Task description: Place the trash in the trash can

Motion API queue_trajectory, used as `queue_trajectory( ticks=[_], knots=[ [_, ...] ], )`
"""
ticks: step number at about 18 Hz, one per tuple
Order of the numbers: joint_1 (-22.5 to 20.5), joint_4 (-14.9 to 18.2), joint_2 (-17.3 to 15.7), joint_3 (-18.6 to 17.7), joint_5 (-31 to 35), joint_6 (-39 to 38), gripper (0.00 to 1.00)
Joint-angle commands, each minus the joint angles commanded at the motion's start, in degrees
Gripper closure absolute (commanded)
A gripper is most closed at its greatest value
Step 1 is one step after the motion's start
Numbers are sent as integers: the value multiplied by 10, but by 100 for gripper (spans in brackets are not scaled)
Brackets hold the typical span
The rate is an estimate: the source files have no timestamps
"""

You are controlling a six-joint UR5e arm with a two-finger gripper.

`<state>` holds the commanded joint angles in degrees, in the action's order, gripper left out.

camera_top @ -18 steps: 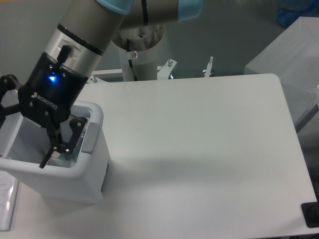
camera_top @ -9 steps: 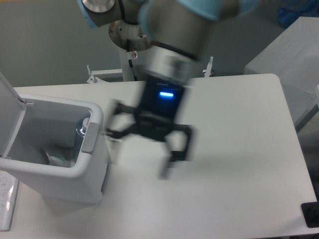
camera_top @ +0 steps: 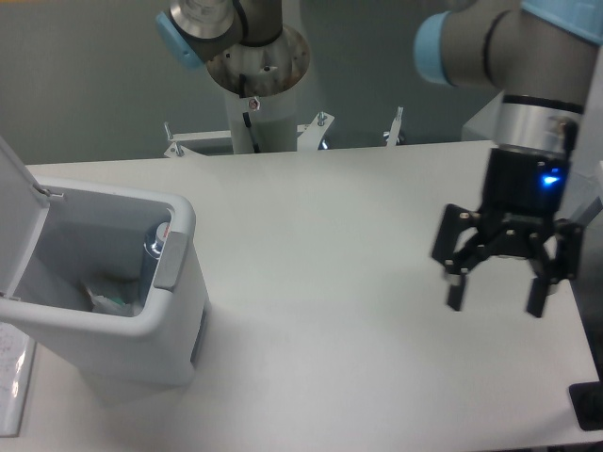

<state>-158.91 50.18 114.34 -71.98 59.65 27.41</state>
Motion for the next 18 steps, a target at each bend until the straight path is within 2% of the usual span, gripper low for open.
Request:
queue_trajectory(
  ticks=[3, 8, 11, 14, 18],
  knots=[
    [4, 36, 2, -6, 88, 42, 0],
    [7, 58, -5, -27, 164, 118, 0],
    [8, 110, -6, -28, 192, 178, 0],
    [12, 133, -8, -31, 249, 265, 0],
    [18, 149, -12, -32, 272, 276, 0]
  ],
)
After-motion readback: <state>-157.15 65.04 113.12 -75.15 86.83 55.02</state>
